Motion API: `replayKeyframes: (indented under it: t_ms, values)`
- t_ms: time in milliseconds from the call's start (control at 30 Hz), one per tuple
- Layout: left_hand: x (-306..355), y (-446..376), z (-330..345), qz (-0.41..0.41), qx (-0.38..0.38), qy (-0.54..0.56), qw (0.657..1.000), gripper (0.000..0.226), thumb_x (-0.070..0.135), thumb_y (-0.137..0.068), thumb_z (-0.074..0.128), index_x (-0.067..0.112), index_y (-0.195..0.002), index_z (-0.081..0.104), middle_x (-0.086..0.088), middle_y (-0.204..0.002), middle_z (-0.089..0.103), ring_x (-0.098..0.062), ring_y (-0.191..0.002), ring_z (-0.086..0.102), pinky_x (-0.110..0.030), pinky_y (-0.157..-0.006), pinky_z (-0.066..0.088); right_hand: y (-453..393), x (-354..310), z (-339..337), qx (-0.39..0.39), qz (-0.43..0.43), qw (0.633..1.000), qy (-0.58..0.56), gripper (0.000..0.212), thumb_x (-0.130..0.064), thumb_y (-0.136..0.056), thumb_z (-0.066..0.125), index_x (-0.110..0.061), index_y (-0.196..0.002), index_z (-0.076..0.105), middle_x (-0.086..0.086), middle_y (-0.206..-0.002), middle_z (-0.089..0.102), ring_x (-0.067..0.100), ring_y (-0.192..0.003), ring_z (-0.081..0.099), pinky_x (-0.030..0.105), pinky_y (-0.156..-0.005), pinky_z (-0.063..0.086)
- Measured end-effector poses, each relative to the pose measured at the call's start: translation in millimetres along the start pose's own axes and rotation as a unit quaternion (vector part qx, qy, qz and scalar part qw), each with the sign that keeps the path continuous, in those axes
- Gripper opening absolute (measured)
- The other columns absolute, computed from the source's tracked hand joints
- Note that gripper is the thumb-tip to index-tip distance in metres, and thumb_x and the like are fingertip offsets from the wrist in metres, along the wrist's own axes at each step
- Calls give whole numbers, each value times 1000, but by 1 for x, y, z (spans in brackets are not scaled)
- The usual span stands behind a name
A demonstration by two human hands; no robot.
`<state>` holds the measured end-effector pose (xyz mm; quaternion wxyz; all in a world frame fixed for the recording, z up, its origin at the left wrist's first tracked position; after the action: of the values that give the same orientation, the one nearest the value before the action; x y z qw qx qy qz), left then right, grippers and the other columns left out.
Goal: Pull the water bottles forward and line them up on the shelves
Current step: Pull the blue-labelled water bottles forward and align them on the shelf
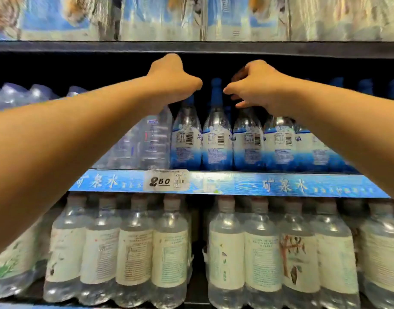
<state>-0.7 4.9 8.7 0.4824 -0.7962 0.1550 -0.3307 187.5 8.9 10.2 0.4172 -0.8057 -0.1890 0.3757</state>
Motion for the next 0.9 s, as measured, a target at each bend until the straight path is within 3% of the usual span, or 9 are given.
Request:
replayKeyframes:
  t_ms: [67,133,233,367,433,533,667,767,900]
  values:
    - [3,-3,1,-2,-2,-7,1000,28,35,-75,70,12,-88,59,-4,-78,57,-18,-67,51,-29,-55,43,-6,-5,-1,-7,0,1000,-3,29,-21,-85,74,-5,-108,63,13,-110,67,24,-97,68,34,-76,62]
    - [5,-6,4,-13,-26,-4,1000,27,30,-78,71,9,-92,60,-6,-82,58,-21,-72,54,-32,-62,53,-7,-10,-1,-31,2,999,-16,29,-22,-86,74,-7,-107,62,10,-109,66,22,-96,68,32,-78,61]
    - [10,-8,8,-23,-39,-8,999,25,21,-80,70,5,-98,60,-13,-93,62,-29,-79,61,-49,-76,60,-8,-14,4,-62,-2,998,-6,19,-18,-89,70,-10,-104,61,9,-108,65,23,-99,66,33,-81,61]
    - [14,-9,17,-32,-45,-45,997,25,17,-81,71,4,-101,63,-14,-93,63,-27,-76,60,-45,-73,59,-11,-13,11,-80,11,997,18,21,-17,-90,68,-13,-107,57,7,-110,63,23,-100,63,36,-85,59]
    - [15,-8,22,-46,-46,-72,995,22,18,-81,75,6,-94,61,-12,-92,62,-26,-76,61,-41,-68,59,-13,-13,14,-89,15,996,21,21,-16,-90,68,-13,-108,56,7,-111,62,23,-100,62,36,-86,58]
    - [18,-4,30,-60,-31,-108,992,30,23,-75,83,9,-79,56,-10,-83,61,-28,-73,64,-36,-59,57,-11,-14,21,-81,18,996,27,13,-11,-92,62,-16,-86,52,9,-106,62,27,-102,62,40,-90,58]
    - [18,-1,33,-65,-28,-133,989,39,17,-71,87,4,-102,66,-15,-96,68,-32,-81,69,-42,-68,61,-9,-13,28,-76,28,996,38,19,-3,-93,56,-14,-80,47,14,-106,61,32,-102,63,45,-89,57]
    - [19,-2,30,-86,-35,-112,989,38,8,-75,83,2,-108,65,-16,-101,67,-31,-86,68,-44,-75,60,-9,-13,33,-79,31,995,47,20,1,-93,56,-12,-80,48,18,-109,62,34,-100,65,44,-84,59]
    - [21,-4,25,-125,-104,-45,986,29,-5,-86,68,-6,-113,60,-27,-113,65,-39,-100,67,-52,-88,55,-11,-10,31,-66,29,996,48,26,-6,-90,69,-12,-76,47,14,-98,62,30,-90,66,40,-76,60]
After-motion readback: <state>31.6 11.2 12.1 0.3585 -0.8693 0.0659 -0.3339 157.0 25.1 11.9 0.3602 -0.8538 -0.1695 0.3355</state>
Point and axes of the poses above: each hand's wrist, its own y-axis away from the middle knuckle, its own z-axis out of the palm, x = y × z, the point moved 1 cm from there along -y, towards the middle knuckle
